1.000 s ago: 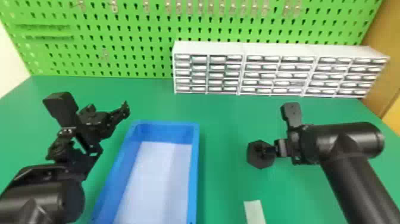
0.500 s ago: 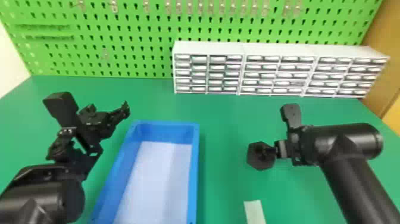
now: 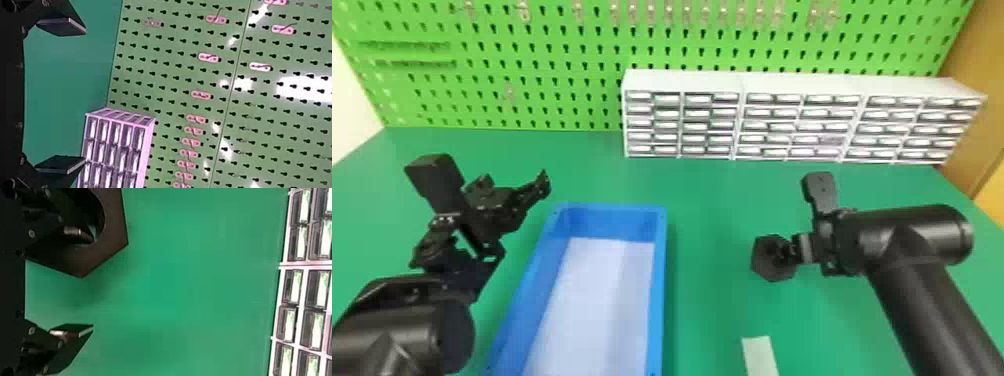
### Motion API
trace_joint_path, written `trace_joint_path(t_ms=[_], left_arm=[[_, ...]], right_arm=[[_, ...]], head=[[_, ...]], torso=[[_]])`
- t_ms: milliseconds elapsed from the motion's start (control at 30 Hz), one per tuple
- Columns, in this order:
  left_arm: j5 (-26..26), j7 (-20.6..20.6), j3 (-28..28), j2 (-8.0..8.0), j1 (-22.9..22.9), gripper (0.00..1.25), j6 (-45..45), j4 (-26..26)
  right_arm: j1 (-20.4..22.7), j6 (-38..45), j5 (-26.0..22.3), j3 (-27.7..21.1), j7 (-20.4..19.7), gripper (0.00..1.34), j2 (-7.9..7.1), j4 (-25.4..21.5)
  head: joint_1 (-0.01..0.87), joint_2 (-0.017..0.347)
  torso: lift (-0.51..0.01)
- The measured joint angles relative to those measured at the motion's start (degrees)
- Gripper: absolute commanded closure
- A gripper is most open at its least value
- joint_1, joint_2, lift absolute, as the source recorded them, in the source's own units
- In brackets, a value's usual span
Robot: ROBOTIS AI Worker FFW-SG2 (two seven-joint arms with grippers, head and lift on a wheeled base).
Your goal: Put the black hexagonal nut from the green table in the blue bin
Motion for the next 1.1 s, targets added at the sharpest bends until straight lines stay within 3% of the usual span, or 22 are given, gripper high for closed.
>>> trace_joint_path(t_ms=[433, 1100], left_arm=[[0.0, -0.1, 0.0, 0.00, 0.0, 0.13, 0.1, 0.0], [0.0, -0.3, 0.2, 0.00, 0.0, 0.13, 0.4, 0.0]], right_arm=[[-0.3, 0.2, 1.2, 0.9, 0.0, 0.92, 0.06, 0.0], [-0.4, 0.0, 2.8, 1.8, 0.0, 0.92, 0.37, 0.0]], head=[[0.666, 0.032], [0.666, 0.032]], torso=[[-0.100], [-0.100]])
